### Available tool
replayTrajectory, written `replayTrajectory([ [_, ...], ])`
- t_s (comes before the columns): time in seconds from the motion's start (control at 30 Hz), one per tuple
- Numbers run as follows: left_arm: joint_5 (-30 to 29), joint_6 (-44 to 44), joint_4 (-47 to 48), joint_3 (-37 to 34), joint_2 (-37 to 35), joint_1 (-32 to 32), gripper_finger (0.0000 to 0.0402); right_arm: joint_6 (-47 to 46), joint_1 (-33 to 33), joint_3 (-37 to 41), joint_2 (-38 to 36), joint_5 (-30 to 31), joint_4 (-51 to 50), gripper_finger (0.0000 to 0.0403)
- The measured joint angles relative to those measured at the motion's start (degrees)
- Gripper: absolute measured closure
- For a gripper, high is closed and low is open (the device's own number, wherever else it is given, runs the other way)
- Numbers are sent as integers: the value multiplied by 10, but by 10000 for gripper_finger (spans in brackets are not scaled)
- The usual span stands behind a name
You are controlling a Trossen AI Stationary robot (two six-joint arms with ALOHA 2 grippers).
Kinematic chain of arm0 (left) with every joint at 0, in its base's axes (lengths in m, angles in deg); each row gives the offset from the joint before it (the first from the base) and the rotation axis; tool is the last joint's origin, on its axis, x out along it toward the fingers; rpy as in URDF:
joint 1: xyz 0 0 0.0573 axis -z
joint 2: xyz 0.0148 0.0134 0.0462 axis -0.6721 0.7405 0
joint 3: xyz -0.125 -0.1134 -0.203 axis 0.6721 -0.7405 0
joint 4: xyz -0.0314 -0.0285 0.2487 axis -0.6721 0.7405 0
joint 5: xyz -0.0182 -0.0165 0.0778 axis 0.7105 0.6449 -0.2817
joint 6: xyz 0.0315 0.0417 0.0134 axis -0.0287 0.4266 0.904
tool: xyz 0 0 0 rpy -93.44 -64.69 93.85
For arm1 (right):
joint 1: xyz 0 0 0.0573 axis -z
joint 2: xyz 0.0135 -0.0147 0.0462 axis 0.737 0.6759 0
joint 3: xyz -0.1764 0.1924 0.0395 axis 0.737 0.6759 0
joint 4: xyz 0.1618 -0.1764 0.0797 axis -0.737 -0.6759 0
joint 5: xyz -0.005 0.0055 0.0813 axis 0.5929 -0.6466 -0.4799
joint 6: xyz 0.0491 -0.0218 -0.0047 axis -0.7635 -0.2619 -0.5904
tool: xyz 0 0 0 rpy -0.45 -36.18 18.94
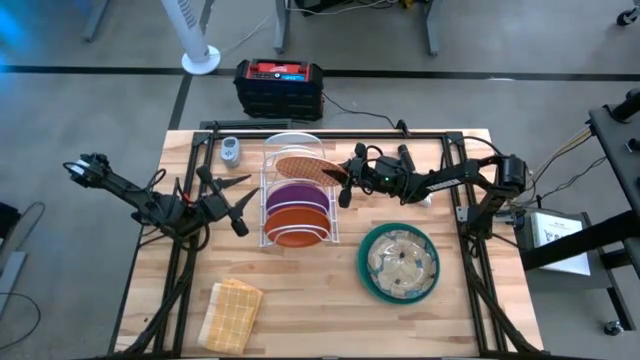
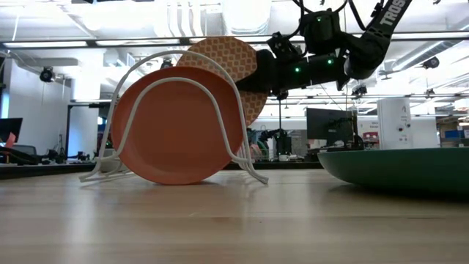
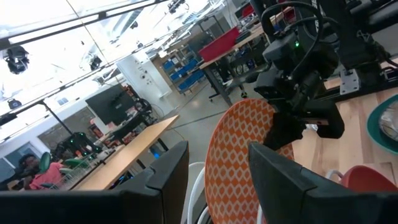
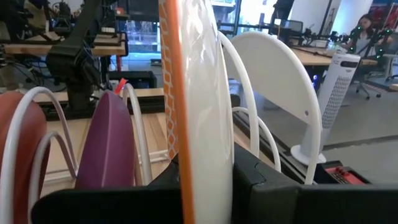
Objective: Sort dishes
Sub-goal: Put the orange/white plate into the dish rack
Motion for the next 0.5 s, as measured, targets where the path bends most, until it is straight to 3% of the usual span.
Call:
replayTrajectory([
  [0.5,7,-6,-1,-8,0,0,246,12,4,0,0,0,-23,380],
])
